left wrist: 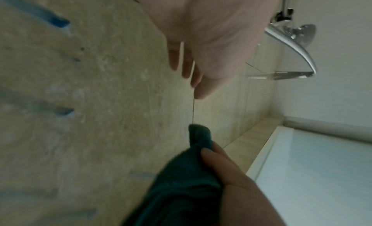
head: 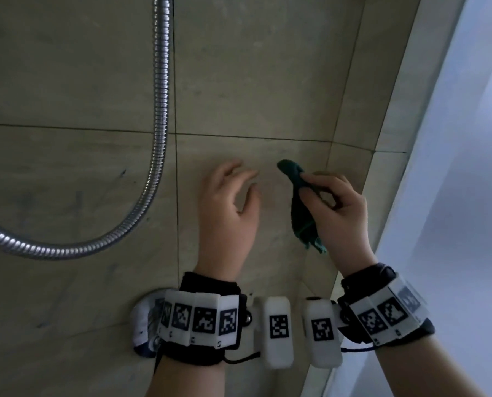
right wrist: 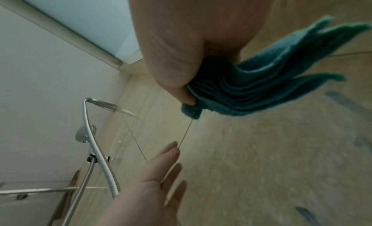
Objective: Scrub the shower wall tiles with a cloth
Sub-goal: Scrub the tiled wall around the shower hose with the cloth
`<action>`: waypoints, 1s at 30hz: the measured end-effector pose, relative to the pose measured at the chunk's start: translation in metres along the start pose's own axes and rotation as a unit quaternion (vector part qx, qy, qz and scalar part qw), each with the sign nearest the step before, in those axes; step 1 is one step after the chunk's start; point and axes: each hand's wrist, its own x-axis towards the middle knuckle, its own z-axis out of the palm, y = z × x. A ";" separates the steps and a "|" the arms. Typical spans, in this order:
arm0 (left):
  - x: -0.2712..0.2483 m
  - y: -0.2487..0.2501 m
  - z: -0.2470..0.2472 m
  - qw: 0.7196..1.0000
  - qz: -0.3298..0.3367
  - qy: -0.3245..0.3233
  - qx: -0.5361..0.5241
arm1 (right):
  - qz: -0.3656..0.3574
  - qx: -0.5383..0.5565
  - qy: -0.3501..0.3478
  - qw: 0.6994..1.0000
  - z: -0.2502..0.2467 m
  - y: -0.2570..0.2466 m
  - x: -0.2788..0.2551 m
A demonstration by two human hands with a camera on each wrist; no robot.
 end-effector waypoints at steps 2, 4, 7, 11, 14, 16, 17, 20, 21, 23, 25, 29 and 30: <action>0.010 -0.005 0.003 0.992 0.050 0.050 0.100 | -0.030 -0.036 0.021 0.999 -0.001 0.004 0.010; 0.018 -0.010 0.005 0.982 0.044 0.050 0.176 | -0.068 -0.072 0.034 0.994 0.000 0.009 0.024; 0.021 -0.018 0.005 0.962 0.035 0.018 0.268 | -0.150 -0.114 0.055 0.981 0.009 0.014 0.041; 0.023 -0.026 0.010 0.953 0.041 0.011 0.300 | -0.268 -0.183 0.063 0.944 0.033 0.019 0.050; 0.024 -0.029 0.011 0.953 0.044 0.023 0.299 | -0.312 -0.236 -0.004 0.920 0.052 0.027 0.050; 0.025 -0.031 0.012 0.954 0.049 0.030 0.295 | -0.323 -0.277 -0.039 0.904 0.058 0.035 0.047; 0.025 -0.032 0.012 0.954 0.052 0.033 0.294 | -0.328 -0.299 -0.047 0.895 0.057 0.038 0.045; 0.025 -0.031 0.014 0.954 0.053 0.033 0.295 | -0.317 -0.351 -0.034 0.880 0.040 0.048 0.048; 0.025 -0.031 0.014 0.954 0.053 0.031 0.293 | -0.299 -0.357 -0.010 0.885 0.034 0.051 0.052; 0.025 -0.031 0.014 0.954 0.053 0.031 0.293 | -0.261 -0.358 0.041 0.896 0.029 0.054 0.056; 0.024 -0.030 0.013 0.953 0.053 0.029 0.297 | -0.247 -0.349 0.062 0.902 0.038 0.051 0.052; 0.024 -0.029 0.014 0.954 0.051 0.030 0.293 | -0.294 -0.332 -0.046 0.895 0.054 0.042 0.036; 0.024 -0.029 0.014 0.955 0.050 0.030 0.292 | -0.308 -0.342 -0.070 0.885 0.049 0.040 0.037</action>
